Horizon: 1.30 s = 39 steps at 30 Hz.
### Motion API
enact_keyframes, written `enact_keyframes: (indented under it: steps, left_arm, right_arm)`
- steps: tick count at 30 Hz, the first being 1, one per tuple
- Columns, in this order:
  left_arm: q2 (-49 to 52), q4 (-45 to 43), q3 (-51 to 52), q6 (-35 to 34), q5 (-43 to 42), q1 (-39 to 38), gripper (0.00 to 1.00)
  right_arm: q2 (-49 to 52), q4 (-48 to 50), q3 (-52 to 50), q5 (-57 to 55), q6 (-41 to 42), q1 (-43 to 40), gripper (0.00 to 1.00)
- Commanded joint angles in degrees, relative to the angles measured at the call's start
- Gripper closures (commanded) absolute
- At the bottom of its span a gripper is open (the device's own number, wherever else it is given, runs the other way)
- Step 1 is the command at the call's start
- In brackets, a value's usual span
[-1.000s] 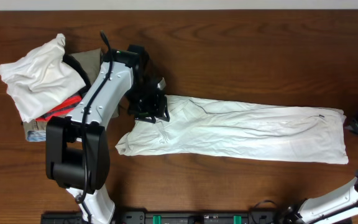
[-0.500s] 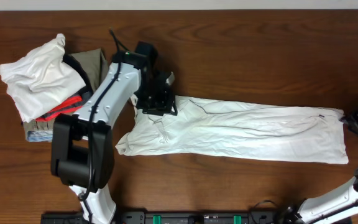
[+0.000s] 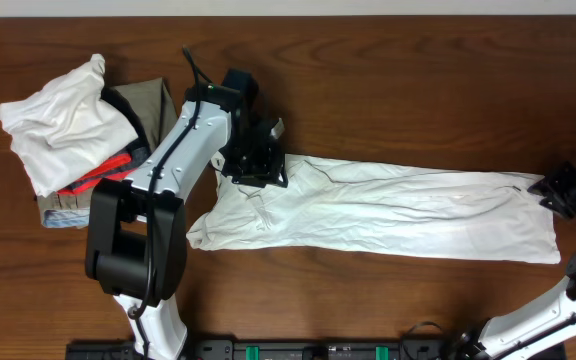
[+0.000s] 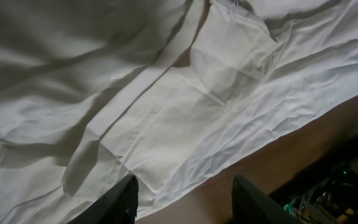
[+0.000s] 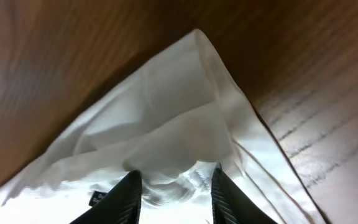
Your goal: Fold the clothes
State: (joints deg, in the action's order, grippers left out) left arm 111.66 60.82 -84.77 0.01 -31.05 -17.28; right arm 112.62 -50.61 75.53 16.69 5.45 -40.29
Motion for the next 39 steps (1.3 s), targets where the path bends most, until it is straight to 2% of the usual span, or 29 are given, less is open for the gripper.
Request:
enact_keyframes:
  steps: [1,11,23,24,27,28,30,34,39]
  left_arm:
    - [0.7,0.1,0.3,0.2,0.9,0.0,0.5]
    - [0.7,0.1,0.3,0.2,0.9,0.0,0.5]
    - [0.7,0.1,0.3,0.2,0.9,0.0,0.5]
    - [0.7,0.1,0.3,0.2,0.9,0.0,0.5]
    - [0.7,0.1,0.3,0.2,0.9,0.0,0.5]
    - [0.7,0.1,0.3,0.2,0.9,0.1,0.5]
    - [0.7,0.1,0.3,0.2,0.9,0.0,0.5]
    - [0.7,0.1,0.3,0.2,0.9,0.0,0.5]
    - [0.7,-0.1,0.3,0.2,0.9,0.0,0.5]
  right_arm:
    - [0.5,-0.6,-0.3,-0.9,-1.5,-2.0,0.64]
    - [0.6,1.0,-0.7,10.4,-16.5,-7.0,0.63]
    - [1.4,9.2,-7.9,12.3,-15.7,-6.8,0.63]
    - [1.4,9.3,-7.9,12.3,-15.7,-6.8,0.66]
    - [1.3,9.5,-7.6,12.3,-14.6,-6.9,0.9]
    - [1.3,9.5,-7.3,12.3,-13.9,-7.0,0.94]
    - [1.2,9.0,-6.2,12.3,-12.5,-7.3,0.95]
    - [0.8,5.9,-2.6,12.3,-11.7,-7.5,0.9]
    - [-0.2,1.4,1.9,12.3,-11.7,-7.5,0.91]
